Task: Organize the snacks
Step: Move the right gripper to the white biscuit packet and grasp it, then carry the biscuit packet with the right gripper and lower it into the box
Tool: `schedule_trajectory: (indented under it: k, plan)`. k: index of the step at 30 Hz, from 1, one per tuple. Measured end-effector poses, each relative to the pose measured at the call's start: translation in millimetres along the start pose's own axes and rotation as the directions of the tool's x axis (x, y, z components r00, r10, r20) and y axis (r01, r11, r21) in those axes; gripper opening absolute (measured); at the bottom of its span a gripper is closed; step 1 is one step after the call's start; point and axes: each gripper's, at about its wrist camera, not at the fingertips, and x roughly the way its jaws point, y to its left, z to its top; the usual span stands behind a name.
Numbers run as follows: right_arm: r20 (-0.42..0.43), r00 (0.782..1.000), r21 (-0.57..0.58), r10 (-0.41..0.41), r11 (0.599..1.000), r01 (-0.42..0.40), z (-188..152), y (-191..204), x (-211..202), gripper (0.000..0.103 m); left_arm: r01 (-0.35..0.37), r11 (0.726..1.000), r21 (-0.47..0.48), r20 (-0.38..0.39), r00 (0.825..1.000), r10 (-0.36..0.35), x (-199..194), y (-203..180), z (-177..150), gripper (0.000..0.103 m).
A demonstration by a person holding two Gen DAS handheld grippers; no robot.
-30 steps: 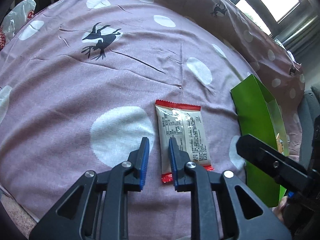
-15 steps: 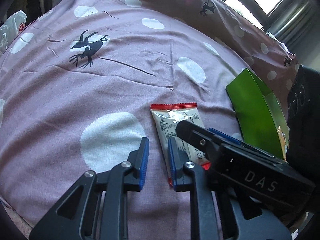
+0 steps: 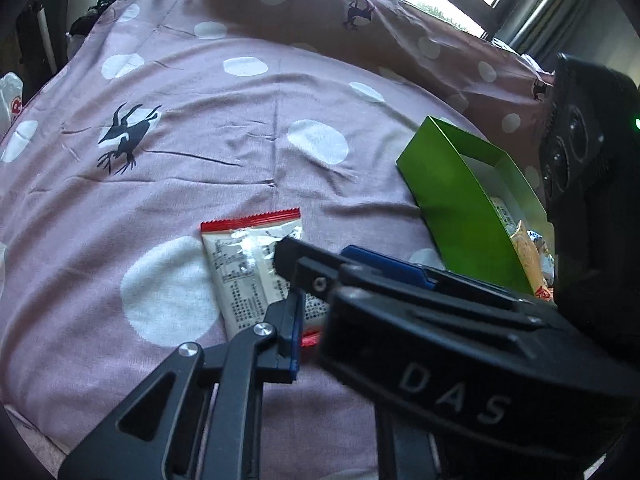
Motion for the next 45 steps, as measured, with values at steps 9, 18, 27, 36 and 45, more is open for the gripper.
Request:
schedule_trajectory:
  k: [9,18,27,36,45]
  plan:
    - [0.006,1.0,0.006,-0.021,1.0,0.021,8.5,-4.9,-3.6,0.048,-0.085,0.983,-0.165,0.001,0.996,0.087,-22.7,46.6,4.8,0.051]
    - [-0.064,0.998,0.039,-0.008,0.999,0.011,8.4,-7.7,20.7,0.048,-0.113,0.983,-0.146,-0.025,0.994,0.11,-1.6,46.8,-0.6,0.072]
    - [-0.103,0.992,0.084,0.069,0.995,-0.06,9.8,-12.3,31.9,0.049,-0.114,0.99,-0.081,0.002,0.993,0.114,7.2,39.7,-2.2,0.045]
    - [-0.071,0.997,-0.01,-0.019,1.0,0.019,2.4,8.4,30.7,0.049,-0.118,0.993,-0.03,-0.002,0.993,0.118,7.3,23.3,-3.1,0.038]
    - [0.08,0.996,-0.029,-0.048,0.998,0.05,3.4,16.5,-34.7,0.049,-0.098,0.993,0.062,0.107,0.99,0.091,-33.9,-21.5,5.1,0.037]
